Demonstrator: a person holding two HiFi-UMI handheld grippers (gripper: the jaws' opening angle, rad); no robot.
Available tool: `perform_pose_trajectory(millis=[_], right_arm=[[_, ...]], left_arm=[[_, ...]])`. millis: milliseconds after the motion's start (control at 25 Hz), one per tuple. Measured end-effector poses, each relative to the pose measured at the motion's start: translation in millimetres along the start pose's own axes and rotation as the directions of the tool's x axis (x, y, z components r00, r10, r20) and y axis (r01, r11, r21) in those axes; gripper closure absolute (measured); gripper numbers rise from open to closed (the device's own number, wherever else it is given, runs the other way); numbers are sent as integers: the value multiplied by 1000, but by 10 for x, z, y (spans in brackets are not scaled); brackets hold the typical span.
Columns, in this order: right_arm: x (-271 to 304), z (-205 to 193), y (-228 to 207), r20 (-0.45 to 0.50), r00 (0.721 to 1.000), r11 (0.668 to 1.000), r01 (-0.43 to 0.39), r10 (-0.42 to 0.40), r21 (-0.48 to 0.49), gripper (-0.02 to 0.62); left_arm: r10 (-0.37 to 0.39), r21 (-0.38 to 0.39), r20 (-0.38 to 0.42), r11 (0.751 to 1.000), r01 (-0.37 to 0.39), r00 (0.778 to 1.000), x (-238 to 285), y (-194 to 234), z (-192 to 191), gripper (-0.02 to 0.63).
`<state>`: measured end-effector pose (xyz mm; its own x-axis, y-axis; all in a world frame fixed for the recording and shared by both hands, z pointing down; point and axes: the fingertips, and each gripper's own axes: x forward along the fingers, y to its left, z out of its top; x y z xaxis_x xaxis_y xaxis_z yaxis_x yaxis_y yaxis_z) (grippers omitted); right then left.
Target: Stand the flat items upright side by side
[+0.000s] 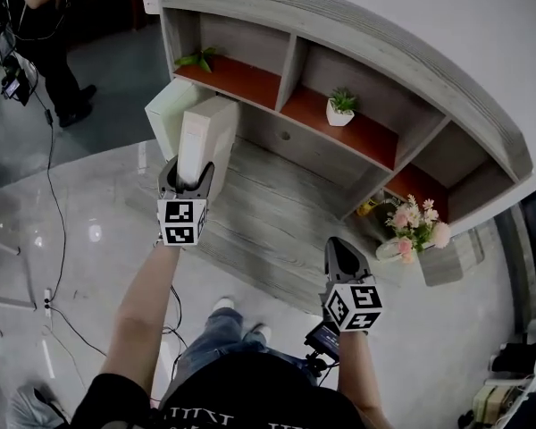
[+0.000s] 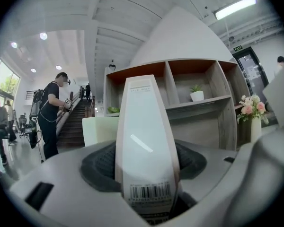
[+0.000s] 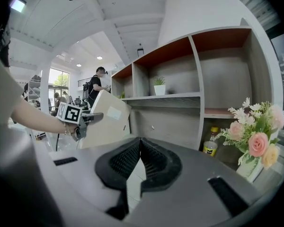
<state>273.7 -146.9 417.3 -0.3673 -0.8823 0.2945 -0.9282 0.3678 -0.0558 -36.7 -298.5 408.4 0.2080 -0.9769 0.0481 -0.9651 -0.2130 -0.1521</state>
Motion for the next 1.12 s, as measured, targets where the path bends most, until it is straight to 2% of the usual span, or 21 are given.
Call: perform_pose_trajectory(millis=[240,440,520,600,680,800,880,960,1120], right_arm=[[293,62,186,-17,1000,1000,-25,25,-18,580],[484,143,308,-24,999,998,-44,43,-37,580],[551,178,363,-27,998,998,-52,50,-45,580],[612,203,415,-32,998,997,-60,58,-53,580],[671,224,460,-39,997,996,-67,65,-65,580],[754,255,505,-45,997,995,-71,68,-70,580],[797,254,535,-48,997,995,-69,66,-65,580],[834,240,590,-54,996,995,-72,69,-64,580],[910,189,690,-75,994,995,-78,74,-64,580]], left_arm=[[-19,22,-18,1000,19,1000,58,149,-89,308],[-18,-59,-121,998,11,992,85,289,-348,307],[-19,-95,-201,995,0,979,78,333,-528,306],[-25,-118,-301,993,-12,953,72,359,-770,306],[-28,-133,-364,991,-22,931,67,388,-957,305],[-11,-144,-379,988,-48,925,84,453,-1019,301],[31,-125,-401,988,-88,916,111,516,-1029,296],[86,-108,-422,984,-144,903,133,614,-1041,275],[141,-151,-471,960,-236,871,176,836,-1155,205]])
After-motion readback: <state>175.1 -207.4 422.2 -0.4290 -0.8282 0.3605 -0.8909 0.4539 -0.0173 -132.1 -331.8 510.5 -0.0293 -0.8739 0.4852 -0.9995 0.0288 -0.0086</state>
